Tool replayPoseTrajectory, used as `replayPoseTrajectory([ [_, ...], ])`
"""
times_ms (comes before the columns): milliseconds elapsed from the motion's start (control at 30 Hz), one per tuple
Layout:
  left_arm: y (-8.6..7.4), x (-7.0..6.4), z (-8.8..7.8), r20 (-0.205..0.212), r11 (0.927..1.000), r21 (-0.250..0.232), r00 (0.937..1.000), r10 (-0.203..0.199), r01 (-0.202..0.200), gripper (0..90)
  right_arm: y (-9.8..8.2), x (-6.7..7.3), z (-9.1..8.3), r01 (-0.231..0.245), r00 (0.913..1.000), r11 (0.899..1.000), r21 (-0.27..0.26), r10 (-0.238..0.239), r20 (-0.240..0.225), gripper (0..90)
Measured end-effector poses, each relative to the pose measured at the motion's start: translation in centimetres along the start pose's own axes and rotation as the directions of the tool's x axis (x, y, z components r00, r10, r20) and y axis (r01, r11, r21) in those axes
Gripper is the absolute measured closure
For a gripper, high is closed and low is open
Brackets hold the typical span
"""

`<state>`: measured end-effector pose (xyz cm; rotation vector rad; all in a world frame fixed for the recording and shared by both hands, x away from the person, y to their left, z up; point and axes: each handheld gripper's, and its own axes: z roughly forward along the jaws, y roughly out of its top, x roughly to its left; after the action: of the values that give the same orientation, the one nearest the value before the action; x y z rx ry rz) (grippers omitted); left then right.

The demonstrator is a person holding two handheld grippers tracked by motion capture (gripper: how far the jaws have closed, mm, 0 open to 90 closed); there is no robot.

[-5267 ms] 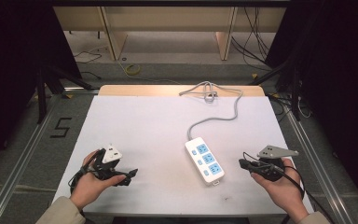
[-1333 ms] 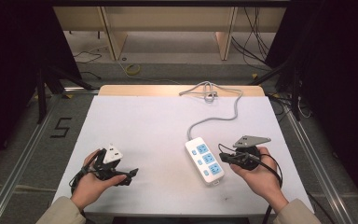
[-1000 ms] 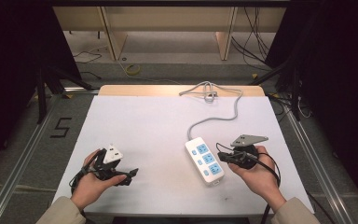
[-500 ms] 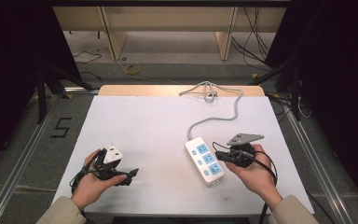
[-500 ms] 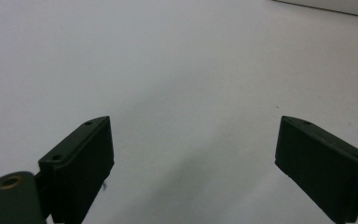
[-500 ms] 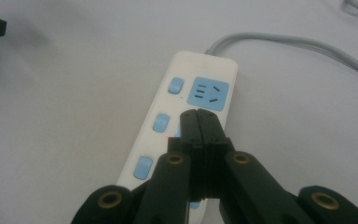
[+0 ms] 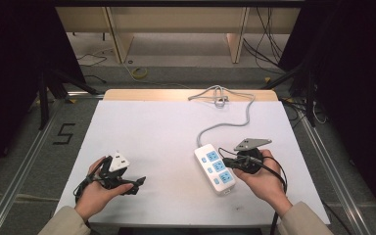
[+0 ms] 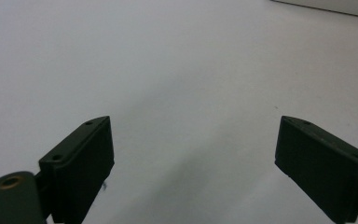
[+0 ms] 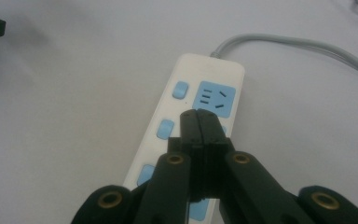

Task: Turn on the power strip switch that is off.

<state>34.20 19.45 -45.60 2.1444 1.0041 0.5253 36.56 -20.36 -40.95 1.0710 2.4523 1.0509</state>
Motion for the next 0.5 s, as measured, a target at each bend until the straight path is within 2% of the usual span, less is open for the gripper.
replayPoseTrajectory([
  [500,0.02,-0.02,-0.02,-0.003,1.0,0.003,1.0,0.005,-0.005,11.2,0.58,0.11,0.74,0.011,0.9999,1.0,0.022,-0.011,-0.003,90.0],
])
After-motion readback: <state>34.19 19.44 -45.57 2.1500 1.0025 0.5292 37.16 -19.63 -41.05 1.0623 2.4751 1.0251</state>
